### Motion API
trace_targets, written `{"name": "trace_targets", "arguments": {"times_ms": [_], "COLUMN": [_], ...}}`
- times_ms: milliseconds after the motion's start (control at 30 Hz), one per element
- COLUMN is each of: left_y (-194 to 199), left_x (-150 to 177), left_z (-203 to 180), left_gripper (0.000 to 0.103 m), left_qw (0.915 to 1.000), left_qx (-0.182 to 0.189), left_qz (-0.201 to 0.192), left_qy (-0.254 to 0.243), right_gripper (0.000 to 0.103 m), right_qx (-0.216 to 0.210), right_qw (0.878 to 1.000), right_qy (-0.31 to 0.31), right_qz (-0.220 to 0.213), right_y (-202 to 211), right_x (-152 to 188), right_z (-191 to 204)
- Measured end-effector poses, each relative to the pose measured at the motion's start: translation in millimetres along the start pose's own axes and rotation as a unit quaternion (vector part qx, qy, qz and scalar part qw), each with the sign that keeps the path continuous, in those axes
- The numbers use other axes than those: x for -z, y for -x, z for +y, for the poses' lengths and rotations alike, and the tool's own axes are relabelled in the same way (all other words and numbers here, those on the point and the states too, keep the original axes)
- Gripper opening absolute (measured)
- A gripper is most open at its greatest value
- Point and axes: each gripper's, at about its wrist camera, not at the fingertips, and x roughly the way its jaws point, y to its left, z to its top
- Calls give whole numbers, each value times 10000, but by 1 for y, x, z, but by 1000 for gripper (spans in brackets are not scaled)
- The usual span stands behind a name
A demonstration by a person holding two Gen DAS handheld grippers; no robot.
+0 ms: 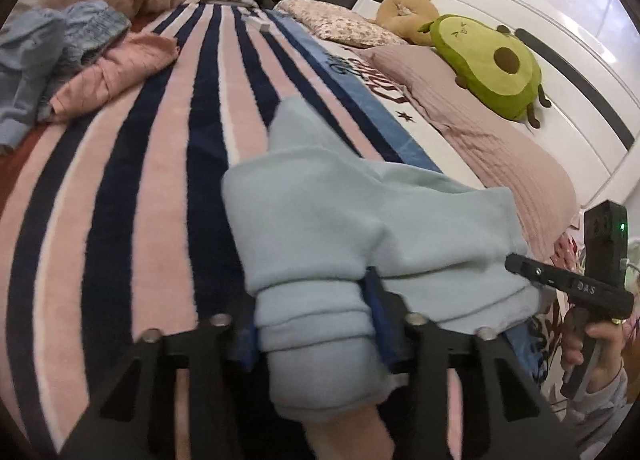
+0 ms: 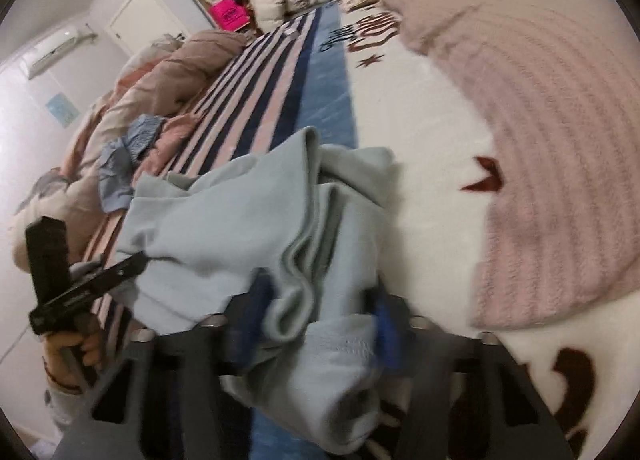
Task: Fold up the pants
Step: 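Carry the folded sweatpants with both tools toward the bed corner by the duvet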
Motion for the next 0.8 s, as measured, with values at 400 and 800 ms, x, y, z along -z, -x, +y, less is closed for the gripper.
{"name": "trace_targets", "arguments": {"times_ms": [400,800], "left_y": [114,146], "left_x": [68,97], "left_z": [-2,14], "left_gripper": [29,53], "left_qw": [9983,9936], "left_qx": [-342,-859], "left_qz": [-408,-541], "left_qy": [253,491], "right_gripper": [19,47], "right_qx": [-1032,-18], "right_qw": [9939,9969], "right_qy": [335,770], "right_qz": [211,-175], "right_y": [40,64], "right_x": [41,68], "right_z": [47,47]}}
